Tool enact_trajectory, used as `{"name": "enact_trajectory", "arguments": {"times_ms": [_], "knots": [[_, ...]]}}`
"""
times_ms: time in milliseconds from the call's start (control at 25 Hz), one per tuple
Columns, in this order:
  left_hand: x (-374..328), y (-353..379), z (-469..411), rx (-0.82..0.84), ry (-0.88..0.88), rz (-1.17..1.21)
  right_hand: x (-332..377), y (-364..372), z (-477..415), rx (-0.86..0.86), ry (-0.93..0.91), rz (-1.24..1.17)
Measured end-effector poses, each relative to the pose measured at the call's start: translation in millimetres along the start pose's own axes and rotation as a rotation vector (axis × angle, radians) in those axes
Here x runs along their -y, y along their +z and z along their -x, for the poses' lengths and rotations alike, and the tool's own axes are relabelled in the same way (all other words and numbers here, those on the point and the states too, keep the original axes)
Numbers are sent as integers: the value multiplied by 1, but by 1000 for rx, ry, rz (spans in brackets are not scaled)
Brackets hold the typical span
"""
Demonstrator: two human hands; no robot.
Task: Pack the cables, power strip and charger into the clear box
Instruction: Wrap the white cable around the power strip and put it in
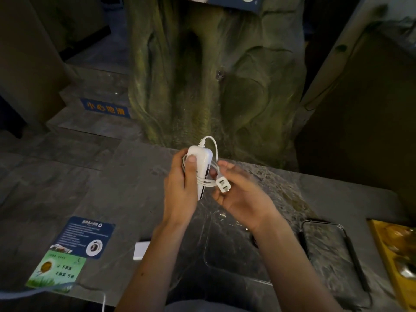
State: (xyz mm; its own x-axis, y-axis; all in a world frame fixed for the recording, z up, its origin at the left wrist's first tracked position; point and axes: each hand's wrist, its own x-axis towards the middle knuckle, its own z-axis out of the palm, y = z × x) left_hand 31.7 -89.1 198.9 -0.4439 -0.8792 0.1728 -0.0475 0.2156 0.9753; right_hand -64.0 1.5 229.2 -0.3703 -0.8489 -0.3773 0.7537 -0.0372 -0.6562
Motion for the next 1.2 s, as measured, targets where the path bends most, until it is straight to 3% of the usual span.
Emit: {"name": "enact_trajectory", "arguments": {"times_ms": [280, 440, 560, 800, 1200], "knots": [[3, 8, -3, 133, 12, -39, 17, -12, 7, -104, -12, 146], [12, 8, -2, 152, 6, -73, 23, -21, 12, -106, 33, 387], [18, 5, -7, 96, -42, -50, 32, -28, 16, -106, 33, 587], [28, 7, -9, 37, -81, -71, 51, -35, 21, -92, -153, 588], [38, -3, -28, -185, -226, -1, 66, -36, 33, 173, -204, 803]]}}
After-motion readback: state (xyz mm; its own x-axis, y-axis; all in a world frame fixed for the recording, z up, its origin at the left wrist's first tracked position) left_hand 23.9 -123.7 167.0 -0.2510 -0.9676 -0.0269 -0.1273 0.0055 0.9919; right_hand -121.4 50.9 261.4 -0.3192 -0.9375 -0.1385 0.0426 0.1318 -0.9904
